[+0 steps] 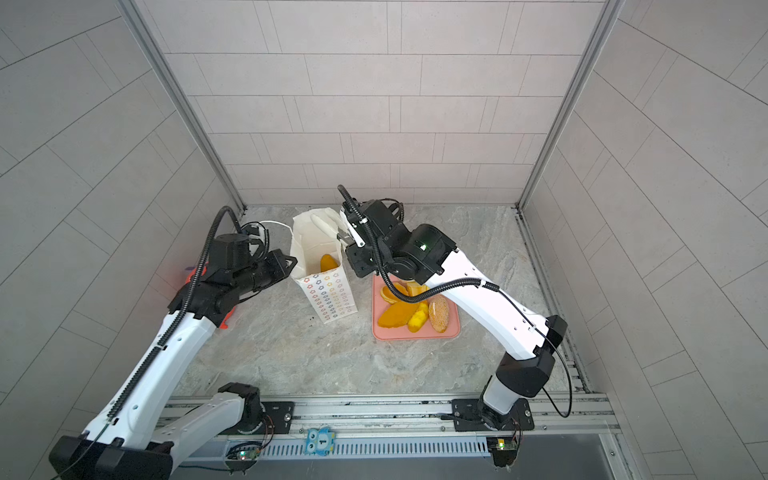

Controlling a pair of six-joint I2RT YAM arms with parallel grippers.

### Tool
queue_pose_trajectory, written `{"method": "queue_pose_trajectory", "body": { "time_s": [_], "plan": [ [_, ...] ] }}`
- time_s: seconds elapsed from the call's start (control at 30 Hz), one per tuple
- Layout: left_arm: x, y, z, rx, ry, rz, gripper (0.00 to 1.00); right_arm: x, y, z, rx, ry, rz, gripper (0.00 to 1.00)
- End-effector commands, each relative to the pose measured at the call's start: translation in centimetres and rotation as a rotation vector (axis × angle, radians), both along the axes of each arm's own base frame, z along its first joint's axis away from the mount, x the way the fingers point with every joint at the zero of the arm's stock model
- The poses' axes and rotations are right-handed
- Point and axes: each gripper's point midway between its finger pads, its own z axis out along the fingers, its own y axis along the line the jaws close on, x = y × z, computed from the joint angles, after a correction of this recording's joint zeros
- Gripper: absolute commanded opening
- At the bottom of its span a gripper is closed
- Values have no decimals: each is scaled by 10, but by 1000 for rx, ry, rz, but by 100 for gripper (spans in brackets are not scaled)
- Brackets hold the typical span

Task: Place the fake bread into the paper bag
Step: 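Withdraw the right gripper back over the tray of breads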

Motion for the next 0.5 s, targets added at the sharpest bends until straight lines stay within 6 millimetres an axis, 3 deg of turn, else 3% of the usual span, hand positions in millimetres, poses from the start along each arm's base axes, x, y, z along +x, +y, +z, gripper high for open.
{"method": "queue_pose_trajectory", "body": {
  "time_s": [0.0, 0.2, 0.47],
  "plan": [
    [-1, -1, 11, 17, -23, -18, 5, 0, -22, 34, 41, -80, -40, 37],
    [1, 2, 12, 33, -19, -13, 1, 11, -53, 41, 45, -94, -111, 37],
    [2, 4, 13, 49, -13, -8, 1, 32, -118, 24, 63, -29, -270, 37]
  ]
}}
